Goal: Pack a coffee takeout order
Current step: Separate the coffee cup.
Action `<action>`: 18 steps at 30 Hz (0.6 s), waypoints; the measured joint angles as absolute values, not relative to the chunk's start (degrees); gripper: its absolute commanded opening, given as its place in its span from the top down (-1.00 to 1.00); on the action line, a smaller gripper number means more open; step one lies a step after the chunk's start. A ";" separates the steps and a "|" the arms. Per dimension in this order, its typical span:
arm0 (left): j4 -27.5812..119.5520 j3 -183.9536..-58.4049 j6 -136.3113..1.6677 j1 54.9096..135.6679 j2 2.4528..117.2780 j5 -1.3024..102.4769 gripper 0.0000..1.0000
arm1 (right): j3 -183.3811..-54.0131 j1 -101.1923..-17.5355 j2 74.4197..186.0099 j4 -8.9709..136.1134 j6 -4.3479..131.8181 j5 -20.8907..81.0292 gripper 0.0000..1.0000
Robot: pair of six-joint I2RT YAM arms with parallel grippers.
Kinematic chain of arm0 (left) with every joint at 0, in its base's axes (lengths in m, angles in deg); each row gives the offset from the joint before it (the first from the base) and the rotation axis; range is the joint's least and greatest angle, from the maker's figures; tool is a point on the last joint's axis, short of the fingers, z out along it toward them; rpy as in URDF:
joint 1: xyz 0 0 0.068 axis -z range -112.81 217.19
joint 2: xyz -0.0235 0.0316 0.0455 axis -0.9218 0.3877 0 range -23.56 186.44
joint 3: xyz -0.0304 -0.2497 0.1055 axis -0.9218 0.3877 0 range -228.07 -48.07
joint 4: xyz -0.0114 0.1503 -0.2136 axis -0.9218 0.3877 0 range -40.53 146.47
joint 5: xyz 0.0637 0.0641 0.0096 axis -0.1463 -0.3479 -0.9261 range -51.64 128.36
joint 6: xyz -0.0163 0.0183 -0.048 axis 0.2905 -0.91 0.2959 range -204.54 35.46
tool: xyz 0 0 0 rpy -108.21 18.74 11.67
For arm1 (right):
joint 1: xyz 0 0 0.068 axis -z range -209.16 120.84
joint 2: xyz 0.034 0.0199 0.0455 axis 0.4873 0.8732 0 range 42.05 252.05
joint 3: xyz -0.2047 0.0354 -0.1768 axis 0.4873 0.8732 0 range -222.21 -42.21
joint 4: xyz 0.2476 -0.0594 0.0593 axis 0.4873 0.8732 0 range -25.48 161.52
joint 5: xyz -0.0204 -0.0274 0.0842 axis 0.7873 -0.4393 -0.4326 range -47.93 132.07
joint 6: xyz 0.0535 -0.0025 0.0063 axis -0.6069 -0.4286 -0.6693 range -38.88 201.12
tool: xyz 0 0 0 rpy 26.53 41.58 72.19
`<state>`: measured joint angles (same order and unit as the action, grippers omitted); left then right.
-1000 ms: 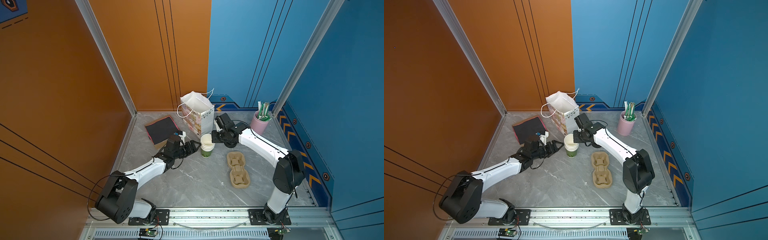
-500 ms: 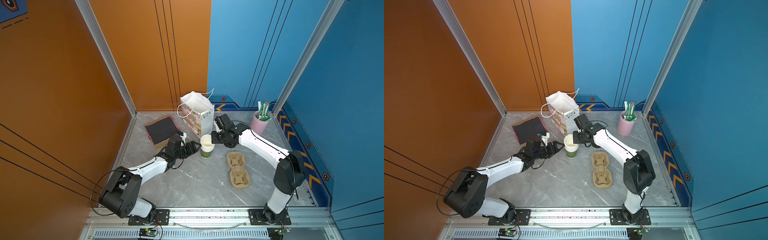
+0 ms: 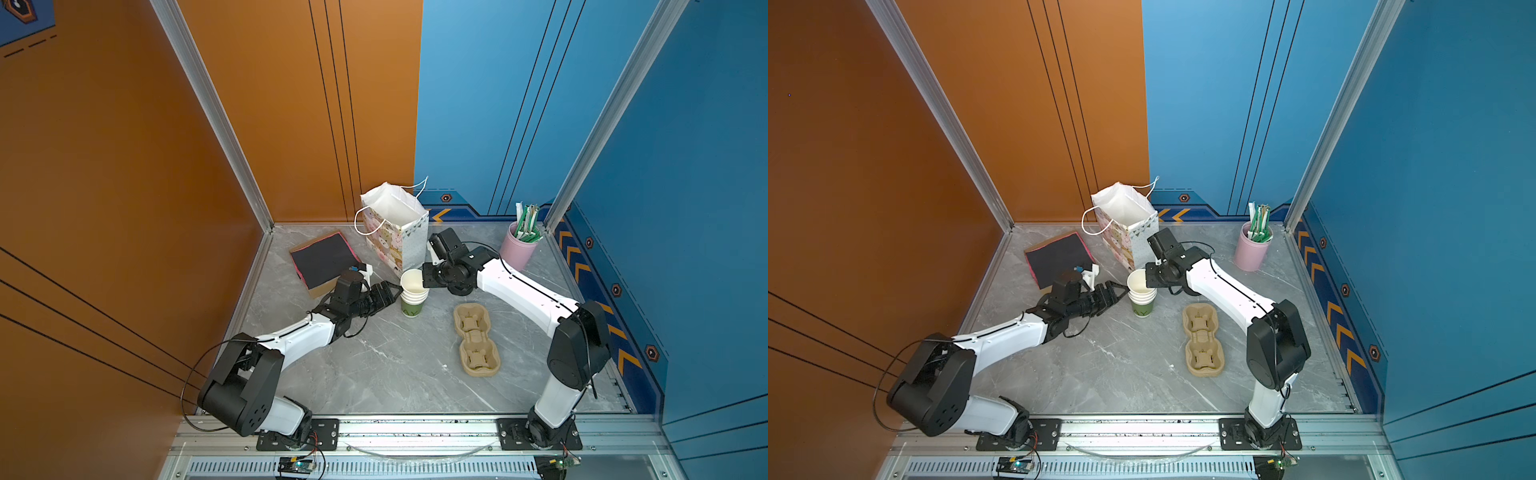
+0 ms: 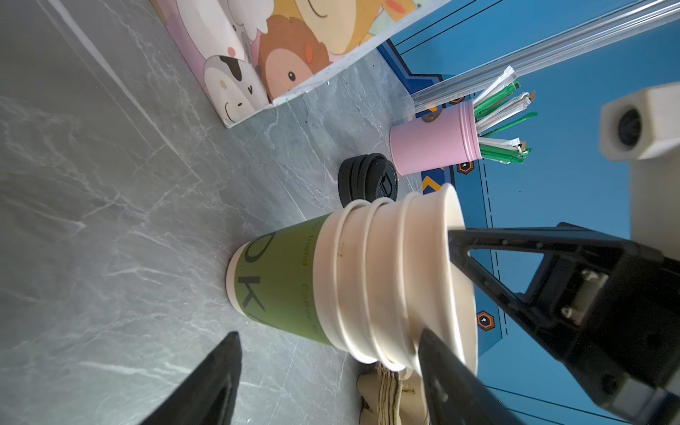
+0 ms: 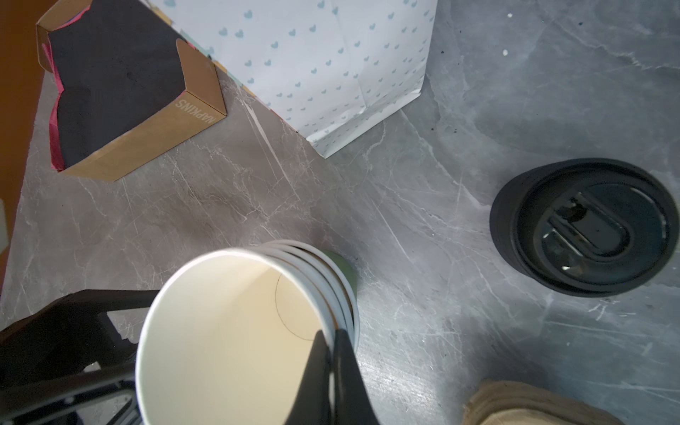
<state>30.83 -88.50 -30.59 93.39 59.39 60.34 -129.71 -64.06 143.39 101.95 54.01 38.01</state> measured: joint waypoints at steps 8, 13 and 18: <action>29.72 -87.89 -30.04 93.39 59.50 60.31 -0.45 | -129.71 -64.06 143.39 101.89 53.59 37.77 1.00; 30.68 -88.11 -30.70 93.54 59.50 60.23 -0.44 | -129.71 -64.10 143.39 101.80 53.09 37.75 1.00; 36.58 -91.23 -33.67 94.41 59.50 58.43 -0.44 | -129.71 -63.99 143.39 101.82 52.52 37.77 1.00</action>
<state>36.58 -91.23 -33.67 94.41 59.50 58.43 -129.71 -63.99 143.39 101.82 52.52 37.77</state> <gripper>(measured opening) 0.721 0.054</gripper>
